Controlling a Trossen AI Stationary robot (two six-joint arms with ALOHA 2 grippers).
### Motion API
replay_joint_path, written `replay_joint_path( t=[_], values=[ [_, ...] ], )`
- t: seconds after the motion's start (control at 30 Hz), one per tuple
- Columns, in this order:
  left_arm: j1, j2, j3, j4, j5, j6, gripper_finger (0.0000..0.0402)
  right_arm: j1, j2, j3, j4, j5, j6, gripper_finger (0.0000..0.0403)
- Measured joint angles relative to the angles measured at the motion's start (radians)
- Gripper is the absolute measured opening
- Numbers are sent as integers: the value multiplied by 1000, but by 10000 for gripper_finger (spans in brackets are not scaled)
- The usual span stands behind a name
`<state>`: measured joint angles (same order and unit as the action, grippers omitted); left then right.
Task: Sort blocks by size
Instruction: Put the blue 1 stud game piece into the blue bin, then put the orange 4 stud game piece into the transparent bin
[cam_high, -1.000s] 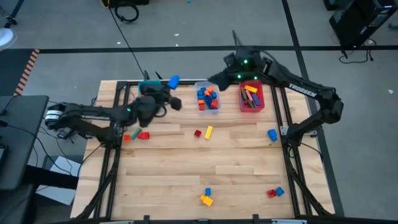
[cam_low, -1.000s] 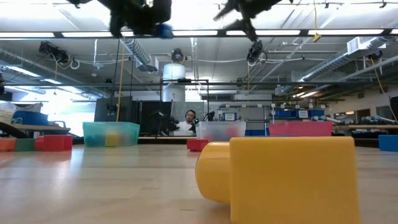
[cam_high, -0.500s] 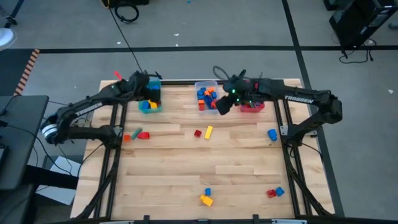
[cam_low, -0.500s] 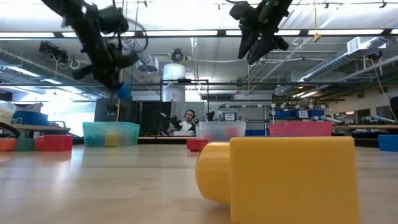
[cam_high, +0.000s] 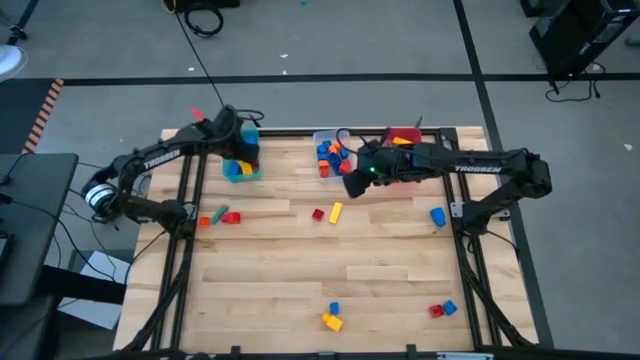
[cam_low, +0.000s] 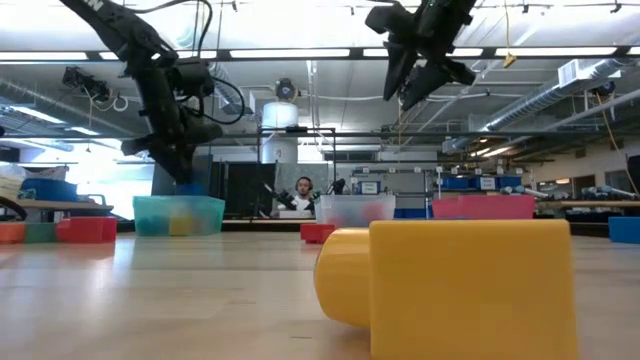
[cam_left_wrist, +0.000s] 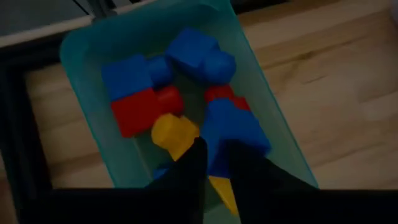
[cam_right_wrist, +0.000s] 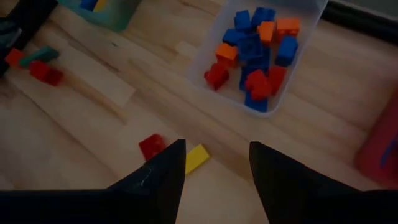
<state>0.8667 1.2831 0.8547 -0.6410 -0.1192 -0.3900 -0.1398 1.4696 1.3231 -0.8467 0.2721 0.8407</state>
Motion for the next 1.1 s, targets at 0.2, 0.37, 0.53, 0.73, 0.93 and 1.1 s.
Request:
replay_joint_path(
  t=[0.2,0.37,0.53,0.73,0.93,1.1],
  values=[
    [35,0,0,5,-3,25,122,50,0,0,-22,40,39,188],
    [37,-13,0,8,-4,66,142,105,-10,0,-104,89,93,188],
    [27,-66,1,-50,1,45,141,179,-36,0,-216,155,164,185],
    [-61,-178,1,-141,2,-5,141,284,-79,-8,-354,258,288,186],
    [-305,-276,1,-197,-22,-178,141,405,-152,-126,-355,277,395,182],
    [-611,-265,1,-217,-93,-395,140,533,-230,-270,-273,277,524,180]
  ],
)
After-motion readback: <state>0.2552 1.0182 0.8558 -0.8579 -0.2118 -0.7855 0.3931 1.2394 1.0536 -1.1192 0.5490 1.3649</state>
